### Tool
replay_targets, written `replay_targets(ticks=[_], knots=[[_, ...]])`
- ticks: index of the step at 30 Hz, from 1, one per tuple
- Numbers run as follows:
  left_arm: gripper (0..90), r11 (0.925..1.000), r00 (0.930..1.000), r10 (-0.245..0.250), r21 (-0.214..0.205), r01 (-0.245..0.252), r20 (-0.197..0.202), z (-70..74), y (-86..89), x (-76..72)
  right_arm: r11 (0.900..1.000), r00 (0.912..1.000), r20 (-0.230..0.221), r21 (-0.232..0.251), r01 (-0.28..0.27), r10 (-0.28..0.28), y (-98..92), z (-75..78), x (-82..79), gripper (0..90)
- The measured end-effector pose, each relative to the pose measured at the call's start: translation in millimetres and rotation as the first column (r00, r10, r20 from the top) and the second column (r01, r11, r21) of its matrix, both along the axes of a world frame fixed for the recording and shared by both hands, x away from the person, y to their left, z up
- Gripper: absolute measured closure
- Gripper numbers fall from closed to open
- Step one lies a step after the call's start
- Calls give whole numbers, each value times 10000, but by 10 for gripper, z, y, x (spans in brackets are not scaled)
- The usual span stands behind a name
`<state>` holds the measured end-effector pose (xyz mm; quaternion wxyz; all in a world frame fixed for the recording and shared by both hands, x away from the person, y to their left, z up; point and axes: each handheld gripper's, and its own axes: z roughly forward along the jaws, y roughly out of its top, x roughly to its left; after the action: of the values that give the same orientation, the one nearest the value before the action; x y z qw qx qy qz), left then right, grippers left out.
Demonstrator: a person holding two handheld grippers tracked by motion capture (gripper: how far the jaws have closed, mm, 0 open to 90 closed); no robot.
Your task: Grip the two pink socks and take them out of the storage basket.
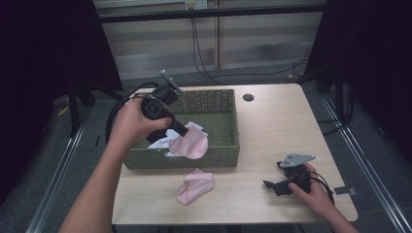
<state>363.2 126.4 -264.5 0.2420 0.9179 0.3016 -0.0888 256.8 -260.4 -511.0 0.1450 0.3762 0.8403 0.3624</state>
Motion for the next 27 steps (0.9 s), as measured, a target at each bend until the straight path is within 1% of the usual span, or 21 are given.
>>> replay_targets(ticks=[2, 3, 5, 11, 12, 15, 16, 18, 19, 21, 22, 23, 25, 26, 27], knots=[[871, 9999, 10000, -95, -36, 95, -26, -49, -13, -34, 10000, 10000, 21, 3, -23, 23, -1, -1, 2, 97], [871, 9999, 9998, -161, 24, 161, -73, -76, -19, -48, 10000, 10000, -4, -2, 1, -1, 0, 0, 0, 97], [871, 9997, 9996, -250, 7, 250, -164, -151, -37, -75, 10000, 10000, -3, -2, 1, -1, 0, 0, 0, 97], [868, 9993, 9990, -375, 66, 377, -247, -314, -80, -122, 10000, 10000, -5, -1, 2, -2, 0, 0, 0, 97], [867, 9990, 9986, -422, 95, 425, -316, -344, -87, -131, 10000, 10000, -15, 4, 0, 0, 0, 0, -1, 97], [858, 9987, 9978, -501, 25, 503, -430, -409, -102, -153, 10000, 10000, -34, 4, 16, -16, 1, 1, -2, 97], [842, 9988, 9979, -481, -40, 480, -427, -433, -106, -163, 10000, 10000, -37, 3, 16, -16, 1, 1, -2, 97], [713, 9984, 9981, -552, -167, 548, -286, -467, -112, -187, 10000, 10000, -36, 4, 18, -17, 1, 1, -2, 97], [656, 9985, 9985, -489, -242, 483, -261, -474, -108, -191, 10000, 10000, -29, -16, -11, 11, -1, 1, -2, 97], [615, 9989, 9990, -433, -186, 431, -123, -493, -91, -199, 10000, 10000, -27, -16, -12, 12, -1, 1, -1, 97], [596, 9994, 9995, -325, -126, 325, 52, -503, -76, -205, 10000, 10000, -22, -21, -15, 15, -1, 1, -1, 97], [559, 9995, 9995, -274, -158, 276, 128, -513, -65, -206, 10000, 10000, -15, -17, -26, 26, -2, 0, 0, 97], [533, 9998, 9994, -148, -141, 152, 301, -542, -26, -210, 10000, 10000, -24, -17, -14, 14, -1, 1, -1, 97], [517, 9999, 9987, -101, -31, 103, 508, -558, -5, -212, 10000, 10000, -23, -19, -14, 14, -1, 1, -1, 97], [487, 10000, 9980, -39, 8, 38, 626, -573, 11, -215, 10000, 10000, -16, -13, -25, 25, -2, 0, 0, 97]])
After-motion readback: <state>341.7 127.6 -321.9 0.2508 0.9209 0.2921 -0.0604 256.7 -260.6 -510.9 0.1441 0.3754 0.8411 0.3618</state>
